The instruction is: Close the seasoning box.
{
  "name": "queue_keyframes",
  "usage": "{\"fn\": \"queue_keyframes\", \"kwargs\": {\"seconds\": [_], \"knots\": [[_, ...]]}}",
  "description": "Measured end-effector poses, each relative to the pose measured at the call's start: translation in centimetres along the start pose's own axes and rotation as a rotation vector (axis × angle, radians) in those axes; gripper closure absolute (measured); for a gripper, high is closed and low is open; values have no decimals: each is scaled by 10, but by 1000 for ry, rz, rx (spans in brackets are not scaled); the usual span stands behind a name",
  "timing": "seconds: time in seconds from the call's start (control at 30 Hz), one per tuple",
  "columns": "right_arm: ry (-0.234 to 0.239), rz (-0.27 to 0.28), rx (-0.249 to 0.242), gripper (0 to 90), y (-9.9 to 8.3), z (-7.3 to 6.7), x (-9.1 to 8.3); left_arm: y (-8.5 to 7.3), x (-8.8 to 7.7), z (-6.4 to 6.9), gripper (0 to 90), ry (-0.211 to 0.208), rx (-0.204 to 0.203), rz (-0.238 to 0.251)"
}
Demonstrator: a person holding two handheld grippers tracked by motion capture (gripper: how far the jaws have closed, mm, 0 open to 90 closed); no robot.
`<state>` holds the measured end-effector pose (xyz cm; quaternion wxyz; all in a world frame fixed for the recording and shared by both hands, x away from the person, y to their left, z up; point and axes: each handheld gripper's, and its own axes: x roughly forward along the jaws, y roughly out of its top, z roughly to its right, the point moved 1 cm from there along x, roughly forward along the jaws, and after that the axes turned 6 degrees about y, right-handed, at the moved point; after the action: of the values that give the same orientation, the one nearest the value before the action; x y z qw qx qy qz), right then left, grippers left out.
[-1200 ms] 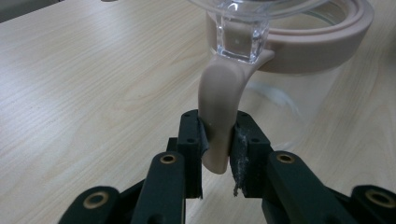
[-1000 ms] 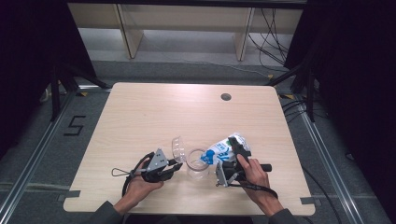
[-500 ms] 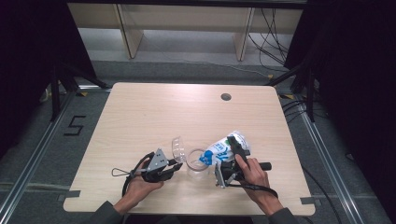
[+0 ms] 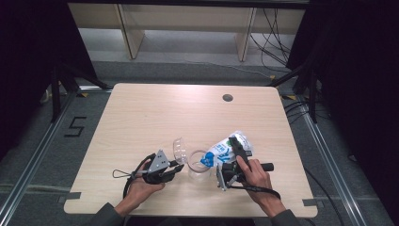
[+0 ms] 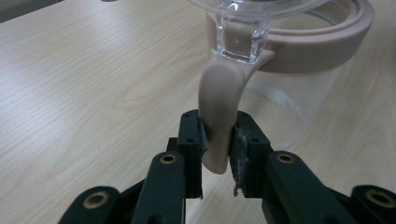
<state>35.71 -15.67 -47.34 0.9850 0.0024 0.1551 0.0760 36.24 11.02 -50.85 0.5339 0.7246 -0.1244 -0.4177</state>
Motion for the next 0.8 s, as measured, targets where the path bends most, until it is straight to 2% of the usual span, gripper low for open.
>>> {"fn": "queue_keyframes", "kwargs": {"seconds": [0.1, 0.17, 0.2, 0.23, 0.27, 0.3, 0.33, 0.37, 0.4, 0.43, 0.47, 0.53, 0.57, 0.63, 0.67, 0.73, 0.77, 0.8], "knots": [[-5, -8, -4, 472, 1, -1, 0, 0, 0, 0, 747, 0, 0, 0], [-14, -14, -48, 472, 2, 3, -2, 0, 0, 0, 747, 0, 1, 0], [-16, -13, -12, 473, 2, 0, -2, 0, 0, 0, 747, 0, -1, 0], [-16, -13, -12, 473, 2, 0, -2, 0, 0, 0, 747, 0, -1, 0], [-33, 10, -34, 473, 1, 1, 1, 0, 0, 0, 747, 0, 0, 0], [-19, -3, -28, 473, 1, 0, 0, 0, 0, 0, 747, 0, 0, 0], [-13, -25, 6, 473, 1, -2, -1, 0, 0, 0, 747, 0, 0, 0], [-13, -25, 6, 473, 1, -2, -1, 0, 0, 0, 747, 0, 0, 0], [-30, -11, -69, 474, 4, 4, -1, 0, 0, 0, 747, 0, 0, 0], [-31, 8, -33, 475, 3, 1, 1, 0, 0, 0, 747, 0, 0, 0], [-24, -8, -22, 476, 4, -1, 0, 0, 0, 0, 747, 0, 0, 0], [-20, -26, -37, 480, 5, -1, -1, 0, 0, 0, 747, 0, 0, 0], [-30, -13, -88, 481, 6, 3, -1, 0, 0, 0, 747, 0, 0, 0], [-22, -23, -87, 482, 7, 3, -1, 0, 0, 0, 747, 0, 0, 0], [-42, 1, -84, 482, 6, 2, 0, 0, 0, 0, 747, 0, 0, 0], [-41, 6, -79, 483, 6, 2, 1, 0, 0, 0, 747, 0, 0, 0], [-27, -14, -80, 484, 6, 3, 0, 0, 0, 0, 747, 0, 0, 0], [-17, -20, -48, 484, 5, 0, 0, 0, 0, 0, 747, 0, 0, -1]]}}
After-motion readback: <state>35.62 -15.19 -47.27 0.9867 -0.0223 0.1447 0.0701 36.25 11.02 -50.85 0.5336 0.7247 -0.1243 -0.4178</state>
